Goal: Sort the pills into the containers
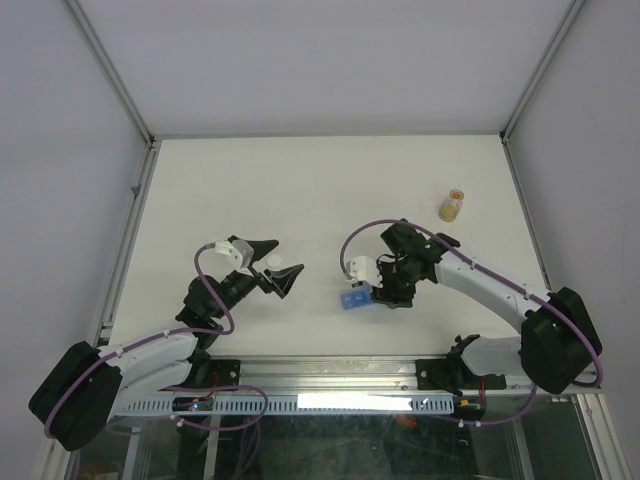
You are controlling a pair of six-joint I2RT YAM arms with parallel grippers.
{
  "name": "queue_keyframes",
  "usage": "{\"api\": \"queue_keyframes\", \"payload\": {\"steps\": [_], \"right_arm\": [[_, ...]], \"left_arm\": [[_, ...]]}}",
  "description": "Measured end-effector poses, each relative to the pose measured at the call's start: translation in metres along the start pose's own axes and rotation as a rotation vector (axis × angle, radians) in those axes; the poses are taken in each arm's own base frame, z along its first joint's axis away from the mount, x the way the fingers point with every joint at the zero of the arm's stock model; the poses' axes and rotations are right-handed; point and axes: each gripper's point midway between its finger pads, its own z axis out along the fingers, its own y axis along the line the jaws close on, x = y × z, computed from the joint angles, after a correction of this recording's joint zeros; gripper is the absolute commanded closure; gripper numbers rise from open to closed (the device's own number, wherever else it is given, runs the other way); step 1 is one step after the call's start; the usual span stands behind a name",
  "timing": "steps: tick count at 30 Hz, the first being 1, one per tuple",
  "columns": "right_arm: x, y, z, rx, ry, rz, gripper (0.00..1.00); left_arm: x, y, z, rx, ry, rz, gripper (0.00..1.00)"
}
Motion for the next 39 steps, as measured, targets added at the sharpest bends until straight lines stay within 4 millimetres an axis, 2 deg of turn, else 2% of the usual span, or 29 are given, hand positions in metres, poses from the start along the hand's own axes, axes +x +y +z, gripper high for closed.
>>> {"api": "queue_keyframes", "payload": {"steps": [17,39], "right_arm": [[-0.0008,0.0023,0.0024,-0.006,-0.007,0.002,0.96],[-0.0066,-0.0071,-0.0008,0.032,-0.019,-0.015,0.95]], "left_arm": [[-0.0001,0.0,0.0,0.0,0.0,0.0,0.01],[-0.0001,-0.0001,0.0,0.0,0.0,0.0,0.01]]}}
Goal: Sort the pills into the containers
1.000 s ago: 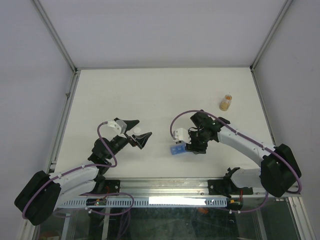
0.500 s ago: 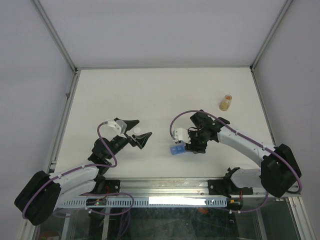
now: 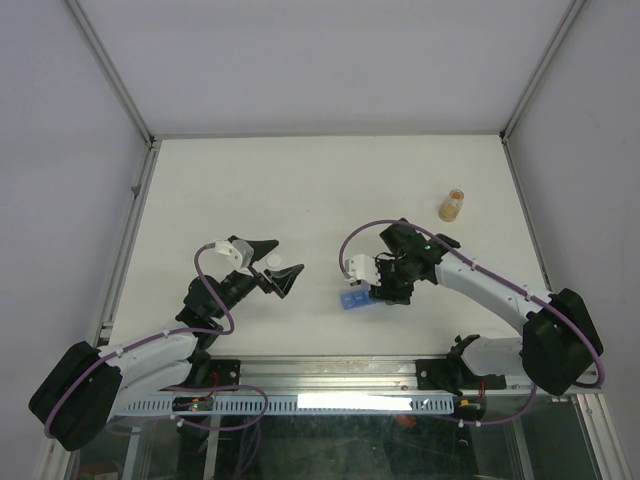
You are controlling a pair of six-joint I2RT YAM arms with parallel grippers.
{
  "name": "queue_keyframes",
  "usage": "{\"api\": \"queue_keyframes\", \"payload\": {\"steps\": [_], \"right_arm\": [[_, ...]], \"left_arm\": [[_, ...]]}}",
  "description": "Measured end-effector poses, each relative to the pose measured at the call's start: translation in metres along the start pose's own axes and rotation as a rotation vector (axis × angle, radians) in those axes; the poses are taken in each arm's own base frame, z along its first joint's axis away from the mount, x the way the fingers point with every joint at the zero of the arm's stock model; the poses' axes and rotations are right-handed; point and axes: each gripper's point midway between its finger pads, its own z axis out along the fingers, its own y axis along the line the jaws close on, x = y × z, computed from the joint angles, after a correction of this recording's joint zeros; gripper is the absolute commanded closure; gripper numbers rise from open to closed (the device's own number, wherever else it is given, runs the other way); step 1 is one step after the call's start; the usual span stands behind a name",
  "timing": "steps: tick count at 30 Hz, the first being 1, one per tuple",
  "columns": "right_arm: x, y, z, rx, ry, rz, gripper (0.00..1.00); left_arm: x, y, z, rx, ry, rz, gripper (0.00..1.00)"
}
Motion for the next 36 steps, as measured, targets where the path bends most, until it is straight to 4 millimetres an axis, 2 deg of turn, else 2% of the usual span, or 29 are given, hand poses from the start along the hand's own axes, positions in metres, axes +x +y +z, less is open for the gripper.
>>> {"api": "queue_keyframes", "payload": {"steps": [24,36], "right_arm": [[-0.004,0.003,0.001,-0.017,-0.017,0.0,0.93],[0.002,0.008,0.004,-0.022,0.005,0.006,0.94]], "left_arm": [[0.0,0.0,0.0,0.0,0.0,0.0,0.01],[0.0,-0.001,0.0,0.007,0.002,0.004,0.01]]}}
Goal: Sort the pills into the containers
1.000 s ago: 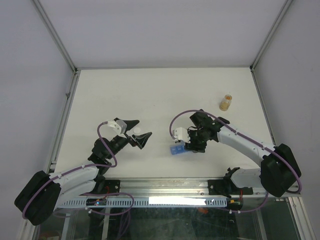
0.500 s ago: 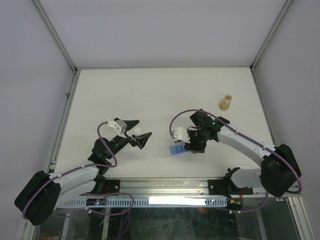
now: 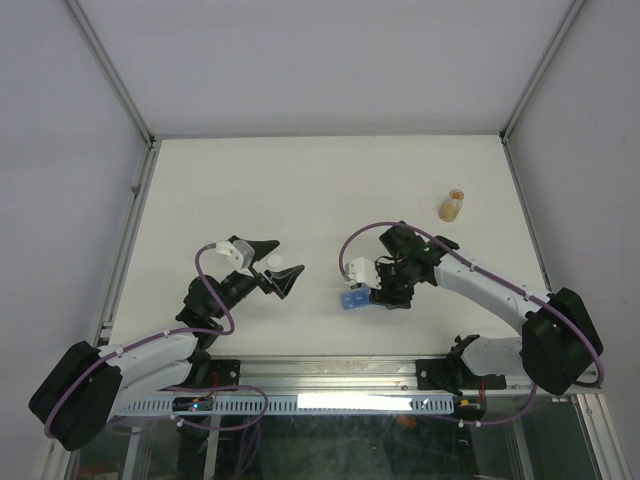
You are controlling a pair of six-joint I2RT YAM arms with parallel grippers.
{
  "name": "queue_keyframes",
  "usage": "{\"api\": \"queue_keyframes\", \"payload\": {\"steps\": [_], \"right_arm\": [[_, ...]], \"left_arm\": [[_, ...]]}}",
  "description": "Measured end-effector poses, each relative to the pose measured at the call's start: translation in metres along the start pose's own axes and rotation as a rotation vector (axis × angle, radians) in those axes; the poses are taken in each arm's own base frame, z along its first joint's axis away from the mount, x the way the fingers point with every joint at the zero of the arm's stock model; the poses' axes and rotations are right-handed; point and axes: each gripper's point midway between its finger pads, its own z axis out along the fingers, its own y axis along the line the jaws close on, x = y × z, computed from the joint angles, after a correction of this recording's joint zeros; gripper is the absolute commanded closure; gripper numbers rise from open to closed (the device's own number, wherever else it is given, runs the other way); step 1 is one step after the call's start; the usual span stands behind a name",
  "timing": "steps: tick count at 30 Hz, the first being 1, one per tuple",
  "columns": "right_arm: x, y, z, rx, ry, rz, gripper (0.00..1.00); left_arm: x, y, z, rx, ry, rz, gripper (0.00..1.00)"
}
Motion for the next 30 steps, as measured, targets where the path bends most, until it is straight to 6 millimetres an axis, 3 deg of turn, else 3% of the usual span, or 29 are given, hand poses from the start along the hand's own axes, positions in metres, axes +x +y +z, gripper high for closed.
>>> {"api": "queue_keyframes", "payload": {"steps": [30], "right_arm": [[0.0045,-0.0043,0.0013,0.027,0.021,0.025,0.96]], "left_arm": [[0.0021,-0.0011,0.0,0.01,0.008,0.011,0.01]]}}
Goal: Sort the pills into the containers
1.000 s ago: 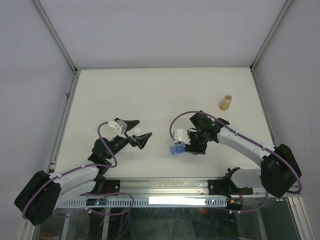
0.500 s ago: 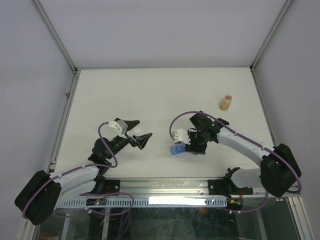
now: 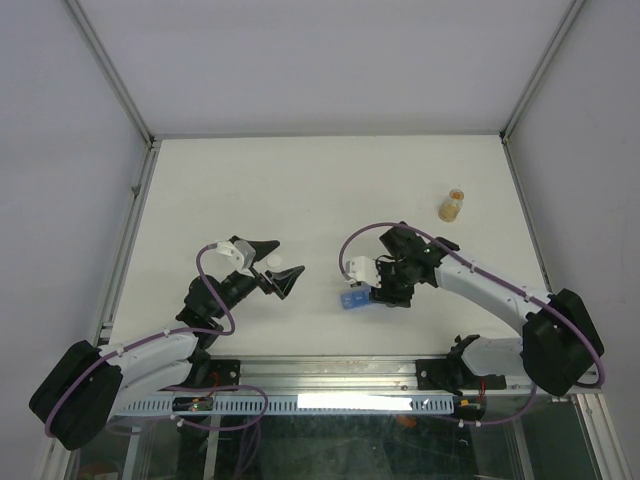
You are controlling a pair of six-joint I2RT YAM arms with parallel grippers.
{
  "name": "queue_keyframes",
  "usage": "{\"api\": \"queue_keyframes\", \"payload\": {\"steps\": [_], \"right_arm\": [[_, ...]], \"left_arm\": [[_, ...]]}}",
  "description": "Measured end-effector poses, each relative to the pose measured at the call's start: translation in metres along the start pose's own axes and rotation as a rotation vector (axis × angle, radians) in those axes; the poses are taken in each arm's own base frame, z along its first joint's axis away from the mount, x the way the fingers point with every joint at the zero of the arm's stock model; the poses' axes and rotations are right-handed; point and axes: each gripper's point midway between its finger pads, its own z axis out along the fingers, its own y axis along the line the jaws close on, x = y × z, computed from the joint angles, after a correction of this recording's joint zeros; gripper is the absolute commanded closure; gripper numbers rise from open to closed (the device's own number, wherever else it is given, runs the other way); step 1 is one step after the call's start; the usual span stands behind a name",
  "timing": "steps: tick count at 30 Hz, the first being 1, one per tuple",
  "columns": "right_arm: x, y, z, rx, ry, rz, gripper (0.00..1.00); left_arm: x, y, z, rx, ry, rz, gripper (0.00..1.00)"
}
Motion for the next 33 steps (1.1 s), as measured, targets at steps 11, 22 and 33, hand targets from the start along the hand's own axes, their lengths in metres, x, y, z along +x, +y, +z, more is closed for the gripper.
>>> {"api": "queue_keyframes", "payload": {"steps": [11,22,33], "right_arm": [[-0.0015,-0.0018,-0.0012,0.011,-0.006,0.0,0.96],[-0.0012,-0.0013,-0.0022,0.015,-0.008,0.003,0.96],[0.0023,0.0026,-0.0015,0.012,-0.008,0.013,0.96]], "left_arm": [[0.0,0.0,0.0,0.0,0.0,0.001,0.01],[-0.0009,-0.0001,0.0008,0.001,-0.001,0.001,0.01],[-0.0001,-0.0003,0.0009,0.002,0.002,0.001,0.01]]}}
